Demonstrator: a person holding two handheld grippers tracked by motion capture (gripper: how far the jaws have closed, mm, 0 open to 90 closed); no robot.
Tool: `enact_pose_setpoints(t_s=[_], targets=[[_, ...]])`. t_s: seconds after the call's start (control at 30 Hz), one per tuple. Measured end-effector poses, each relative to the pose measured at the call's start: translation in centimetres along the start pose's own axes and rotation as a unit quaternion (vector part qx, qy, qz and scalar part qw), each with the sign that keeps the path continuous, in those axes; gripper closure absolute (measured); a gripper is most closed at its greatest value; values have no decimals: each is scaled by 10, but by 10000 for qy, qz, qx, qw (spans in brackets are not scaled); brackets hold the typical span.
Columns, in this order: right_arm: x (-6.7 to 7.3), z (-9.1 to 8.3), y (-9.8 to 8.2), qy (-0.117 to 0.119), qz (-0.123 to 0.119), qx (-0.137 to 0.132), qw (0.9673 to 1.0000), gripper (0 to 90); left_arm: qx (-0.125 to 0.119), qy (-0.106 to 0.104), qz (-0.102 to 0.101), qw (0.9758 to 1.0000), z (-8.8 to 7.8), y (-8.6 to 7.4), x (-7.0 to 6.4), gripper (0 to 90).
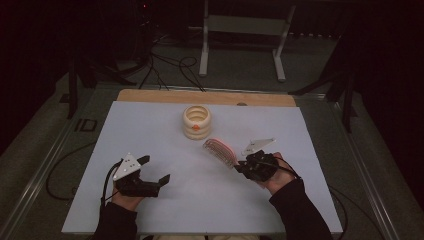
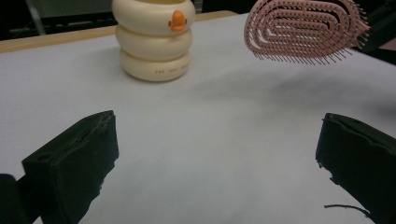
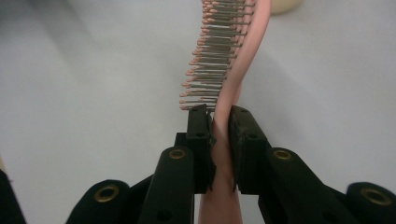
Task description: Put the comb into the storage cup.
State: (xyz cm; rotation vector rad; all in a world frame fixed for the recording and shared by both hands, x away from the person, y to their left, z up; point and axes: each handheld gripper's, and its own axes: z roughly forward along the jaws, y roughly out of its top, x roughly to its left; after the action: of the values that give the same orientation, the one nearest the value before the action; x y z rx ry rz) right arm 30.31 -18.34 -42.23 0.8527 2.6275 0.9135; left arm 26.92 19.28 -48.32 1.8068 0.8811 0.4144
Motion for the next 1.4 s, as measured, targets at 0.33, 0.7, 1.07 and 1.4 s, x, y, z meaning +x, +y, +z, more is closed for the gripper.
enact_pose_setpoints(t_s=[0.33,0.7,1.07,1.4], targets=[[10,-10,14,119,-161,-225,9995,795,-55,-309,79,9995,21,18,-8,2],[17,-12,26,340,-155,-546,9978,795,-75,-678,-52,9977,52,29,-15,2],[26,-21,36,684,-297,-932,9928,795,-499,-1566,-251,9861,57,43,-21,2],[29,-20,37,1123,-343,-1317,9843,795,-784,-1959,-383,9767,57,54,-22,2]])
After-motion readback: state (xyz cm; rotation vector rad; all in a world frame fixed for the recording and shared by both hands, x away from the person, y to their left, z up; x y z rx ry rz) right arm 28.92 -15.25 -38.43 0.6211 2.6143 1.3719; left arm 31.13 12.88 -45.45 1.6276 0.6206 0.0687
